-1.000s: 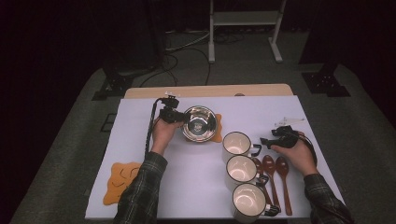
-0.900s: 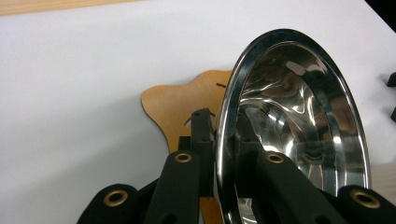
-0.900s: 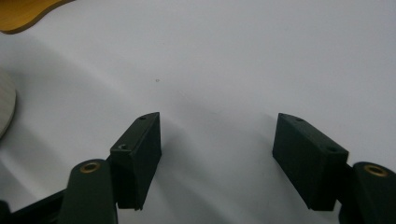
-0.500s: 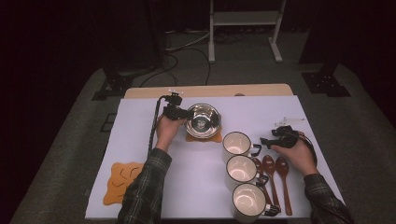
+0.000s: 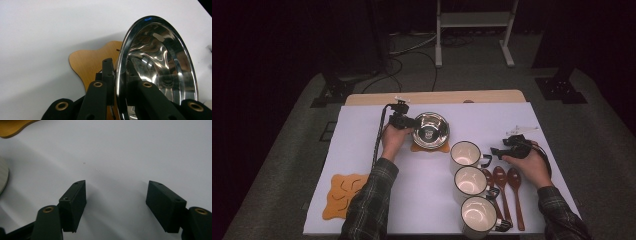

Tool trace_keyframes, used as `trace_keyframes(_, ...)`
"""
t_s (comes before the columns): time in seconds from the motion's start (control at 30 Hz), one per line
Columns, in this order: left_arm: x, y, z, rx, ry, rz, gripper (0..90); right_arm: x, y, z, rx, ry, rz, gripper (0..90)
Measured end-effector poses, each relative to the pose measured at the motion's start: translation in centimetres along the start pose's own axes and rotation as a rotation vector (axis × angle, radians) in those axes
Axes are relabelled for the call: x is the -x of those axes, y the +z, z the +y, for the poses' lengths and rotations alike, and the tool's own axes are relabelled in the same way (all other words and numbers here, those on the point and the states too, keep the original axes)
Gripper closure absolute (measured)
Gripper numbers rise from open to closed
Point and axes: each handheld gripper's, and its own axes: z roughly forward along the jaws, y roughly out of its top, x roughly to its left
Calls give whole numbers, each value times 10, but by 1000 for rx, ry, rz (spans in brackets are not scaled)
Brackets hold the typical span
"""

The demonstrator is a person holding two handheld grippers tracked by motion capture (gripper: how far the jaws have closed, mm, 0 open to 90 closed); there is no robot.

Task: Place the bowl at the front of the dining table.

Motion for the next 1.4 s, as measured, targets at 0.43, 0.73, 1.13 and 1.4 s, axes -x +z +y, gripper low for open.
trace_keyframes(0.43, -3, 4, 1, 6, -22, -13, 824, 0, 0, 0, 0, 0, 0, 305)
trace_keyframes(0.73, -1, 8, 4, 7, -29, -17, 824, 0, 0, 0, 0, -1, 0, 305)
trace_keyframes(1.13, -5, 12, 4, -8, -43, -25, 817, 0, 0, 0, 0, -1, 0, 305)
trace_keyframes(1.4, -8, 14, 2, -19, -54, -25, 810, 0, 0, 0, 0, -1, 0, 305)
